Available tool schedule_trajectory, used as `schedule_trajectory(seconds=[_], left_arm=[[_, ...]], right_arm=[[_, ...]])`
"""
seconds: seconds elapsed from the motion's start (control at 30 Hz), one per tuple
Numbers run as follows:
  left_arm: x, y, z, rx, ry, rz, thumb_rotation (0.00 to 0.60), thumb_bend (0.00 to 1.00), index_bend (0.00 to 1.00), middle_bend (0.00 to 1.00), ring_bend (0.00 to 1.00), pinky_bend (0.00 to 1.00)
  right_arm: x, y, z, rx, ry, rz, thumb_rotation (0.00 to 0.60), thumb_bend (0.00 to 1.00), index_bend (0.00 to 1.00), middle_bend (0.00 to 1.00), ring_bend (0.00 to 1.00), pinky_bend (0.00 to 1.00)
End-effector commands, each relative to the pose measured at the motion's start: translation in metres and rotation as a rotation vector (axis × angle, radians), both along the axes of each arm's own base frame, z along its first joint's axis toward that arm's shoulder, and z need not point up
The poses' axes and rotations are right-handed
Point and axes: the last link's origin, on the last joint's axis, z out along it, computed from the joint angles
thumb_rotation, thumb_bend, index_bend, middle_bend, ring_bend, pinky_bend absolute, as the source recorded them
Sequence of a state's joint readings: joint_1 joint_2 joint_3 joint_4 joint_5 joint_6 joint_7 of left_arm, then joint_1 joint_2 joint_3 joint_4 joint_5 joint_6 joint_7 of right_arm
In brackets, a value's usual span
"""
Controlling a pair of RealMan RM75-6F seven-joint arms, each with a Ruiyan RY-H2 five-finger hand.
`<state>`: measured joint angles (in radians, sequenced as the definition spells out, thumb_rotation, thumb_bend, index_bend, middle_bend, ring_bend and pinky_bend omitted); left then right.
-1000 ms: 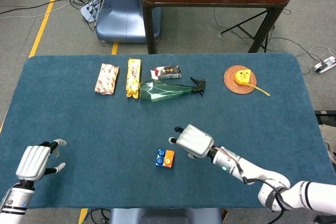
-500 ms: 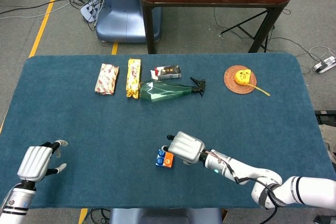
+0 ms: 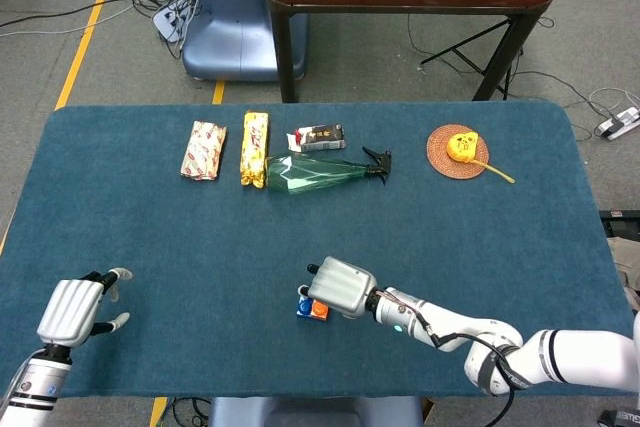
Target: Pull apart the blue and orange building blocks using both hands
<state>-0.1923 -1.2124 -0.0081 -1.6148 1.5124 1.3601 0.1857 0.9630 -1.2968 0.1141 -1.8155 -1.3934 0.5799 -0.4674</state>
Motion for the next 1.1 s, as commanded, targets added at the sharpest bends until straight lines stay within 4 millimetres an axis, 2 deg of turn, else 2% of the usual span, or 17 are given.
schedule_trajectory(seconds=[0.03,0.3,1.1], left_arm=[[0.000,-0.001,-0.001,-0.001,-0.001,0.001,0.600,0.02,0.43,0.55,0.50,0.71],[-0.003,-0.002,-0.003,-0.006,-0.005,0.008,0.600,0.02,0.43,0.55,0.50,0.71],[-0.004,-0.005,-0.008,-0.013,-0.012,0.009,0.600,0.02,0.43,0.55,0.50,0.71]], right_arm=[[0.005,0.000,-0.004,0.005,0.012,0.009,0.600,0.00,0.33,1.00,1.00,1.00],[0.012,0.001,-0.009,0.013,0.044,0.015,0.600,0.00,0.33,1.00,1.00,1.00],[0.015,-0.001,-0.021,0.004,0.104,0.003,0.600,0.00,0.33,1.00,1.00,1.00]])
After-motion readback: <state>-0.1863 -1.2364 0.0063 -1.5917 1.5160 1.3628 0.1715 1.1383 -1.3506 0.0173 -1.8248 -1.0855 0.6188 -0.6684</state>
